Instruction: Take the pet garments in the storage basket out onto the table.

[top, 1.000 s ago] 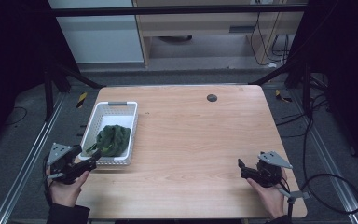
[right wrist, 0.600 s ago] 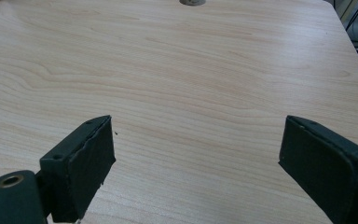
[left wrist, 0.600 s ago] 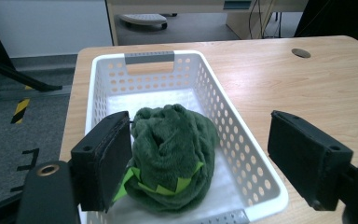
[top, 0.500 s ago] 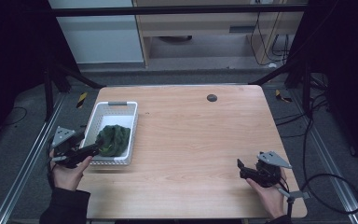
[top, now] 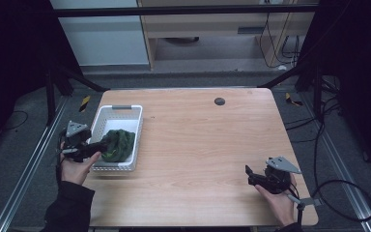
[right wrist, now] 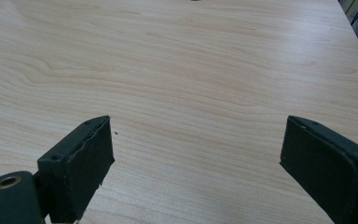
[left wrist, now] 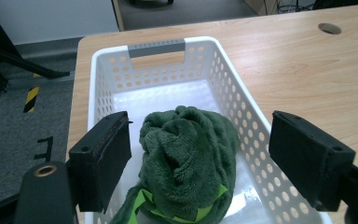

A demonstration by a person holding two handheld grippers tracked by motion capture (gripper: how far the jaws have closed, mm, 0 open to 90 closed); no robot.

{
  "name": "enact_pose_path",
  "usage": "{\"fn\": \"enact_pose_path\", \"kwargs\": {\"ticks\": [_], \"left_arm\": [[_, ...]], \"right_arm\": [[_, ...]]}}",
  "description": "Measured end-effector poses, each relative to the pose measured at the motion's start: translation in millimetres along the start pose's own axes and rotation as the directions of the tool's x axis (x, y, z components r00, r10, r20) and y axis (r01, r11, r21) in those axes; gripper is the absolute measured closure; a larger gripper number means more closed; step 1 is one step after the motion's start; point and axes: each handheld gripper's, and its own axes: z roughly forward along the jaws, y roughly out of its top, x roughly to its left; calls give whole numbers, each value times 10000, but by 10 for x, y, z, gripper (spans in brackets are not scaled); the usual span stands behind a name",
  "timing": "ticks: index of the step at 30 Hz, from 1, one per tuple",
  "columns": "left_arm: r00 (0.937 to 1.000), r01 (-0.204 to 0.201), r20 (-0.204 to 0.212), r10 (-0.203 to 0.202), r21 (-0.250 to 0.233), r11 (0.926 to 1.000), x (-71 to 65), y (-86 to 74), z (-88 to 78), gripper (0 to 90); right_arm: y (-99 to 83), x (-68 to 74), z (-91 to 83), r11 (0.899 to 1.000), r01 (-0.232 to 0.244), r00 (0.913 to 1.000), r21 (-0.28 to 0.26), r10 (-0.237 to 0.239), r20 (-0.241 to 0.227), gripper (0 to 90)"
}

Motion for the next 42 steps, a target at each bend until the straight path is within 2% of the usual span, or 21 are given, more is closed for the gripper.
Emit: {"fn": "enact_pose_path", "kwargs": {"ticks": [9,20,30,42], "left_arm": [[9998,-194,-6,195,772,9968,15,10,169,189],[9997,-215,-40,222,1305,9912,11,9,307,181],[9999,-99,-71,115,1944,9809,53,-13,450,179],[9999,-41,-93,69,2762,9611,84,-66,613,183]], "right_arm": [[-4,4,16,9999,61,10000,112,-60,-46,87],[-4,1,19,9999,56,10000,149,-56,-11,85],[-4,1,22,9998,12,10000,221,-11,-53,81],[-7,1,36,9993,37,9999,369,-33,-102,74]]}}
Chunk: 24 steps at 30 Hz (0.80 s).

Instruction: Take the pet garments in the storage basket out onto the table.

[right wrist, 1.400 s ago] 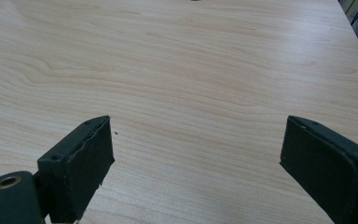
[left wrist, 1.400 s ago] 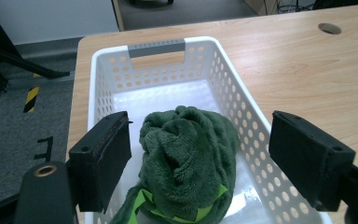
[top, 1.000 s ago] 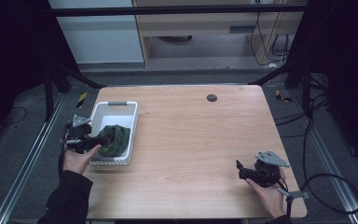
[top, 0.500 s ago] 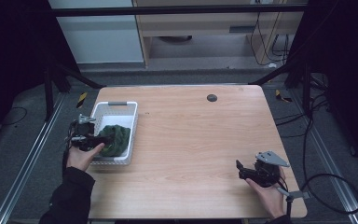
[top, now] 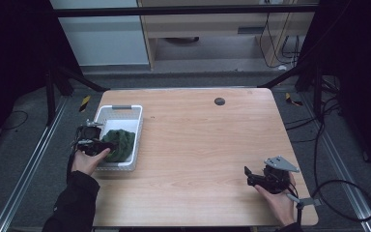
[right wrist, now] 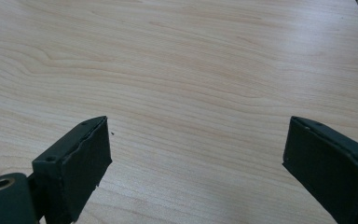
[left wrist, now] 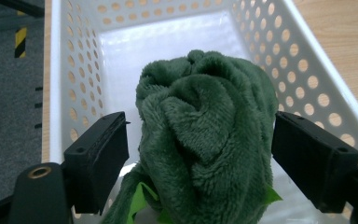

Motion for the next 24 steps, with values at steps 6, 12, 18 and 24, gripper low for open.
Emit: {"fn": "enact_pose_path", "kwargs": {"ticks": [6,12,18,24], "left_arm": [[10000,64,12,-64,385,9992,10,-5,79,226],[9998,190,104,-197,620,9979,12,-6,108,304],[9989,369,261,-394,905,9952,20,-7,128,406],[9989,419,182,-441,1038,9937,21,-10,140,528]], "right_arm": [[-1,6,5,10000,7,10000,72,-6,-44,74],[-4,5,13,9999,22,10000,135,-21,-92,75],[-3,5,13,9999,5,9999,159,-3,-132,74],[-4,1,17,9999,66,9999,158,-64,-126,73]]}}
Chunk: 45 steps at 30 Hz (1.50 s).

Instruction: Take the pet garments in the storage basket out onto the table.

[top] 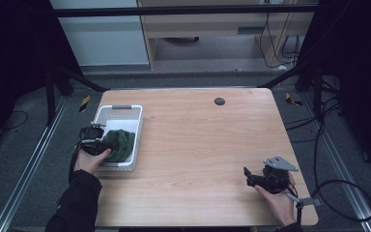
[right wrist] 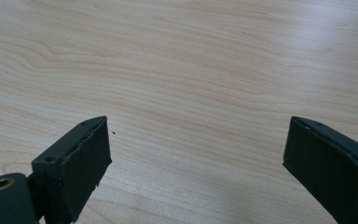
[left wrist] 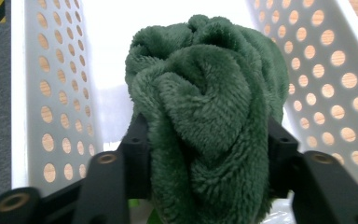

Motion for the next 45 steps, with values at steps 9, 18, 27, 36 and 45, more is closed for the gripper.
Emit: {"fn": "enact_pose_path", "kwargs": {"ticks": [9,18,27,36,45], "left_arm": [[9999,20,-112,-22,-119,9999,1,-29,-34,656],[9998,204,-49,-208,-848,9962,35,-49,-218,680],[9996,247,-71,-263,-1715,9849,102,-33,-458,684],[9998,141,-118,-168,-2000,9797,84,-49,-565,684],[9990,-312,-380,234,-2193,9752,10,-5,-684,685]], "right_arm": [[-4,1,2,10000,-27,10000,49,27,-27,73],[-9,-5,-2,10000,-76,10000,56,76,12,73],[-11,-8,3,9999,-89,10000,75,89,30,73],[-17,-6,8,9999,-42,10000,96,42,58,73],[-7,18,-7,9998,198,9998,39,-198,12,75]]}}
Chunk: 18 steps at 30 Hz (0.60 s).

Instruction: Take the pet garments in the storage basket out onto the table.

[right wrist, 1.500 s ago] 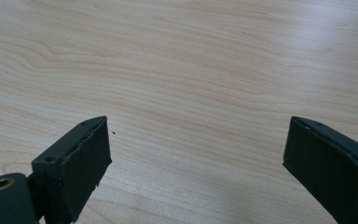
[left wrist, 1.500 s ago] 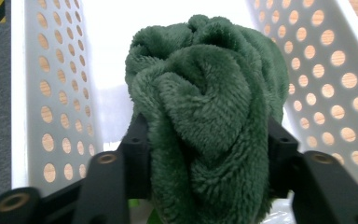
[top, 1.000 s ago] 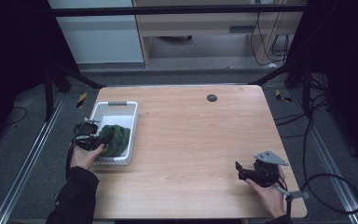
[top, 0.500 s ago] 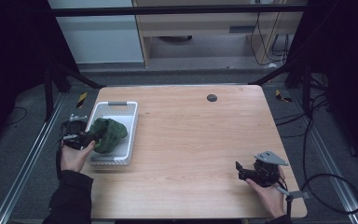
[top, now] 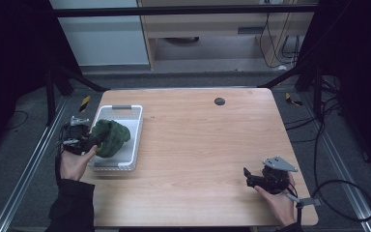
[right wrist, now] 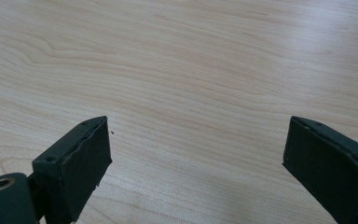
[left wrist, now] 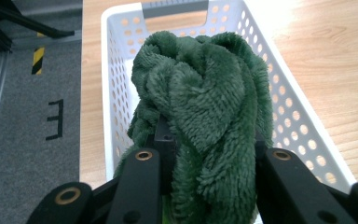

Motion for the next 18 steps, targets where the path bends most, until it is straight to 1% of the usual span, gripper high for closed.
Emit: {"fn": "enact_pose_path", "kwargs": {"ticks": [2,3,4,5,6,9,10,13,16,17,18], "left_arm": [[9999,-154,19,154,-50,9999,-26,15,-40,685],[9999,-154,19,154,-50,9999,-26,15,-40,685],[9997,-237,36,237,-148,9996,-46,34,-89,685],[9996,-276,67,277,-190,9994,-57,43,-113,685],[9996,-276,67,277,-190,9994,-57,43,-113,685],[9986,-520,101,523,-304,9982,-105,70,-186,685],[9977,-664,73,667,-369,9971,-136,84,-222,685],[9970,-767,52,770,-469,9960,-159,99,-267,685],[9961,-863,143,874,-622,9943,-186,118,-351,685],[9961,-863,143,874,-622,9943,-186,118,-351,685],[9950,-963,200,979,-665,9931,-212,128,-384,685]], "right_arm": [[-4,6,-5,10000,24,10000,16,-24,5,75],[-4,6,-5,10000,24,10000,16,-24,5,75],[-11,6,-3,10000,91,10000,8,-91,14,75],[-12,10,-5,10000,62,10000,20,-62,-14,76],[-12,10,-5,10000,62,10000,20,-62,-14,76],[-16,21,-4,10000,99,9999,11,-99,-23,75],[-15,22,-4,9999,102,9999,12,-102,-24,75],[-14,25,-5,9999,110,9999,3,-110,-29,75],[-14,24,-5,9999,123,9999,-12,-123,-46,74],[-14,24,-5,9999,123,9999,-12,-123,-46,74],[-14,24,-5,9999,128,9999,-17,-128,-56,74]]}}
